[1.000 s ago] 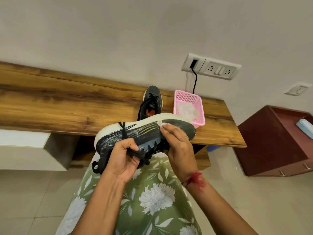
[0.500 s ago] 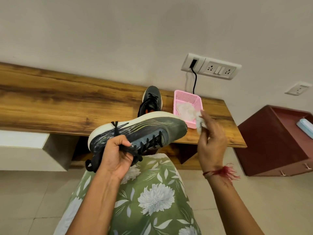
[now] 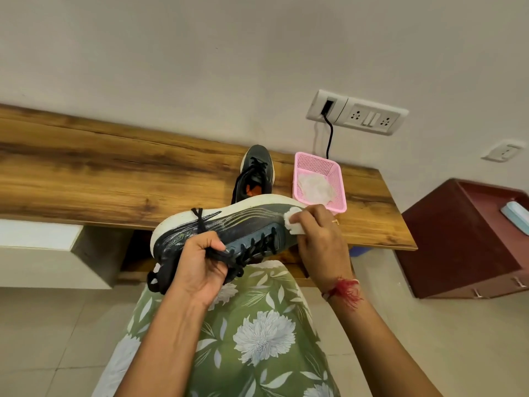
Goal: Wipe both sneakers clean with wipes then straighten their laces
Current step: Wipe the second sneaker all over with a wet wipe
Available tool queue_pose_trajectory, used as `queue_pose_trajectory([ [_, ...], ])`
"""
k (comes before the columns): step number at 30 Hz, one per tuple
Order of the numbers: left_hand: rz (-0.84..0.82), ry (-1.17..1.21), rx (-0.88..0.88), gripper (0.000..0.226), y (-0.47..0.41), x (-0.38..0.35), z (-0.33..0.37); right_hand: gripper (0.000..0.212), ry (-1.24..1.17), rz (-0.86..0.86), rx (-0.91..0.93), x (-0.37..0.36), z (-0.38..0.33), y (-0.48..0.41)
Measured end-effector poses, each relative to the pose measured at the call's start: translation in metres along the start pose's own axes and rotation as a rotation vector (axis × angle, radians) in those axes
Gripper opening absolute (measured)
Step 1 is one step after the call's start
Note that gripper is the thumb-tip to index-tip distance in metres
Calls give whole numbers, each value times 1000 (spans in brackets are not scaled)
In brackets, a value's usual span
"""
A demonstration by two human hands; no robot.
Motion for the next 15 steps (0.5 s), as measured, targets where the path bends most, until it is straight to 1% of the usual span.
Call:
queue_pose_trajectory([
  [2, 32, 0, 3, 34, 3, -2, -1, 23, 59, 14, -45, 2, 4, 0],
  [4, 50, 0, 0, 35, 5, -3, -1, 20, 34, 34, -106, 6, 7, -1],
  [7, 68, 14, 1, 35, 5, -5, -2, 19, 8, 73, -185, 10, 9, -3],
  [10, 58, 10, 5, 35, 9, -9, -7, 20, 3, 102, -213, 8, 4, -4],
  [12, 57, -10, 13, 41, 12, -12, -11, 27, 6, 117, -198, 5, -4, -3],
  [14, 50, -20, 17, 50, 14, -14, -13, 39, 19, 129, -164, 1, -13, 0],
  [15, 47, -23, 18, 49, 14, -15, -12, 44, 25, 130, -145, 0, -17, 3],
])
Point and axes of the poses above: each hand's wrist, its own y-axis away from the middle knuckle, its own x-axis out of the back of the hand, z = x × y, the point moved 5 cm from there along -y, towards the middle knuckle, and after that the axes turned 14 degrees about y, right-handed, at the moved point
